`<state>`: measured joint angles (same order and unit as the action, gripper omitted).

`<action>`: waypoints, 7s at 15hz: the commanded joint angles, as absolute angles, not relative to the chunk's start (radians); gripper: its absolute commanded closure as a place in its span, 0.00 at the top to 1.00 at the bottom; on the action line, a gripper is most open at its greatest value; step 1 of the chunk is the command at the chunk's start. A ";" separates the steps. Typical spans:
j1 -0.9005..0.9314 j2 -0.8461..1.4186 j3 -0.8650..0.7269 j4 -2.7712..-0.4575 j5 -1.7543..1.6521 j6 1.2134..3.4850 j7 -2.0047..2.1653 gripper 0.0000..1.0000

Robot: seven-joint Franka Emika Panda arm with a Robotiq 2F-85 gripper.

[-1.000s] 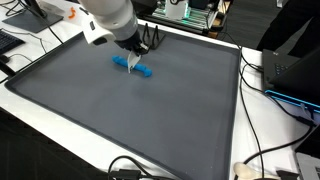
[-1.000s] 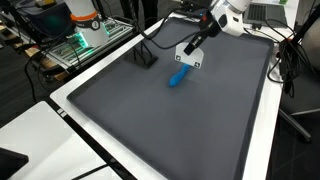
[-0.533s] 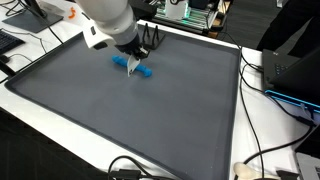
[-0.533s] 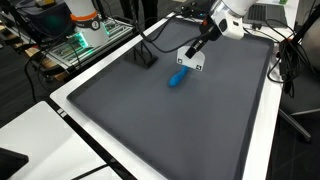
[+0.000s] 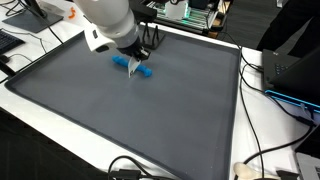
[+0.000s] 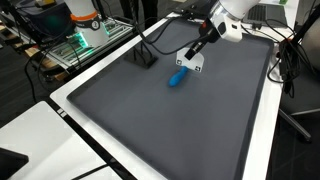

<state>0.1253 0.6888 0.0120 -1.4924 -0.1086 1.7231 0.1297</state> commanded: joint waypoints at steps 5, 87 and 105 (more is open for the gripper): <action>0.122 0.711 0.017 -1.519 -0.108 1.745 0.114 0.02; 0.099 0.733 -0.011 -1.464 -0.148 1.717 0.109 0.02; 0.087 0.780 -0.005 -1.432 -0.137 1.597 0.066 0.02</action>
<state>0.0919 0.7501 -0.0064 -1.4389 -0.1335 1.6365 0.0853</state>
